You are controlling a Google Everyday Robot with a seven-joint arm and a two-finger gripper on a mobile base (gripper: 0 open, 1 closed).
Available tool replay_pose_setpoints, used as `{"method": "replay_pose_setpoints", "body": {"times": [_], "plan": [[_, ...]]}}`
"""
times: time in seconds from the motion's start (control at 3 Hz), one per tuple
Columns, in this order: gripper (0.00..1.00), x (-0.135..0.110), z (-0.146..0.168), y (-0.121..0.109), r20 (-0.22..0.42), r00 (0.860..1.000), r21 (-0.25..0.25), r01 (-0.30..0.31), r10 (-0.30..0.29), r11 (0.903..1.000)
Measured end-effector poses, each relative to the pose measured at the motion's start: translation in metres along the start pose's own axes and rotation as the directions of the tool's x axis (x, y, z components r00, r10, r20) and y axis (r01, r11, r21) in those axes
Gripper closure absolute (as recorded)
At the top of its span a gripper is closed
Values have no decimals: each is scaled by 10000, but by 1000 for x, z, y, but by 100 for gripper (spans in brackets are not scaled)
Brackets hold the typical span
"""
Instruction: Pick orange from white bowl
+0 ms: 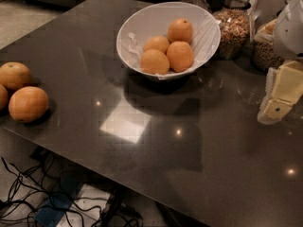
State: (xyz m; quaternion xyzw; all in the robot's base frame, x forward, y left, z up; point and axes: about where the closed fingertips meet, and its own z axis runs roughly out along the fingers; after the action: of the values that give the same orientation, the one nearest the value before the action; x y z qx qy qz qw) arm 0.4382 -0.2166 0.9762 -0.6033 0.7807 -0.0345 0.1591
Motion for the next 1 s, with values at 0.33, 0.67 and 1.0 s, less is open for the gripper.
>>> {"method": "replay_pose_setpoints", "body": {"times": [0.33, 0.67, 1.0], "plan": [[0, 0, 0, 0, 1, 10000, 1, 0, 0, 10000], [0, -8, 10, -9, 340, 9994, 85, -39, 36, 10000], [0, -26, 29, -29, 844, 9963, 94, 143, -150, 9999]]}}
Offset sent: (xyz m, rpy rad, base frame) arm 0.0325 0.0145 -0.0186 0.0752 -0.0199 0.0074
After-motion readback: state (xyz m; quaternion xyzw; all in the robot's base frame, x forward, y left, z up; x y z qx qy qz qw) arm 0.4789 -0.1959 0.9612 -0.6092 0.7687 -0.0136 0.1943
